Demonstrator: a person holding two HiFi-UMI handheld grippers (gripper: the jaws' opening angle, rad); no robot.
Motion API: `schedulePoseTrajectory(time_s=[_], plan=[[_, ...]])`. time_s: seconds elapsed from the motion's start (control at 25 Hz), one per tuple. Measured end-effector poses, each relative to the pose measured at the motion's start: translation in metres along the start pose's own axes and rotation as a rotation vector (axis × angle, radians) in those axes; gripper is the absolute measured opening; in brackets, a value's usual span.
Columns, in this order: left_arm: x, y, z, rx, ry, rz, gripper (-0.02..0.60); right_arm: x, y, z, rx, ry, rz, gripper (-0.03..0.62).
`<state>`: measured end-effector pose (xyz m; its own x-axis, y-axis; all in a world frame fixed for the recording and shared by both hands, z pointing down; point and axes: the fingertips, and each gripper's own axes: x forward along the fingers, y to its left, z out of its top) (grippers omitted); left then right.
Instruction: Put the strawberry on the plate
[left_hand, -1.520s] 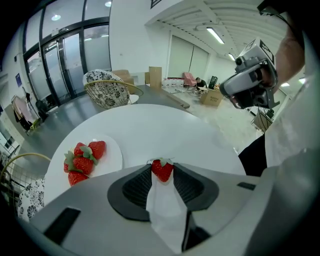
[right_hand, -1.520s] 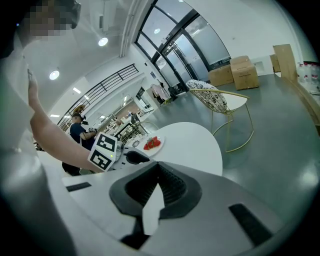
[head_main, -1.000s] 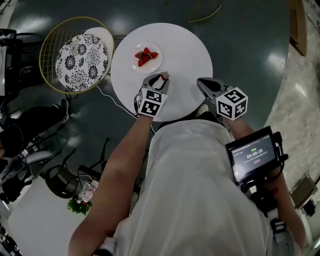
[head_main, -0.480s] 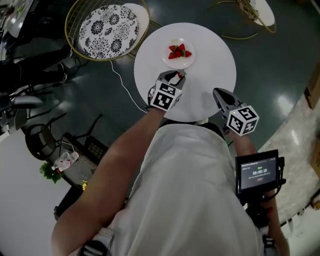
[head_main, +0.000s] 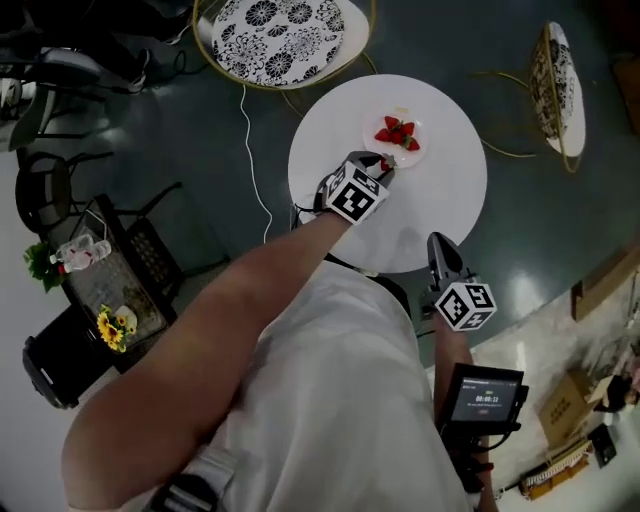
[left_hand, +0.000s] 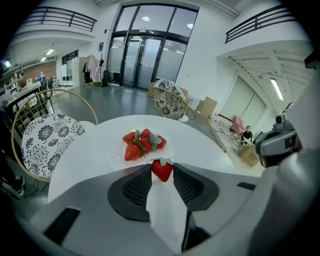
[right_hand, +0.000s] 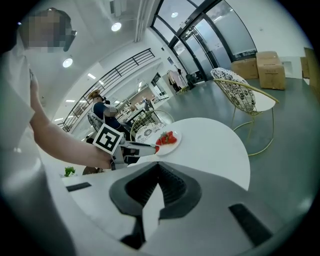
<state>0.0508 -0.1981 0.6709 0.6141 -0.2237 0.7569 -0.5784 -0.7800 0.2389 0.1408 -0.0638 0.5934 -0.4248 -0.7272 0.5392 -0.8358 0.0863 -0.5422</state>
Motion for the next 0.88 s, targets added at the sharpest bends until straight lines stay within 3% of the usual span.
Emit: schedulePoseTrajectory(time_s=[0.44, 0.88], plan=[[0.025, 0.008, 0.004, -0.104, 0.014, 0.042, 0.143, -0.001, -0.001, 0.000, 0.014, 0.004, -0.010, 0.008], [0.034, 0.012, 0.014, -0.116, 0.013, 0.078, 0.144, 0.003, 0.003, -0.001, 0.023, 0.010, -0.012, 0.008]])
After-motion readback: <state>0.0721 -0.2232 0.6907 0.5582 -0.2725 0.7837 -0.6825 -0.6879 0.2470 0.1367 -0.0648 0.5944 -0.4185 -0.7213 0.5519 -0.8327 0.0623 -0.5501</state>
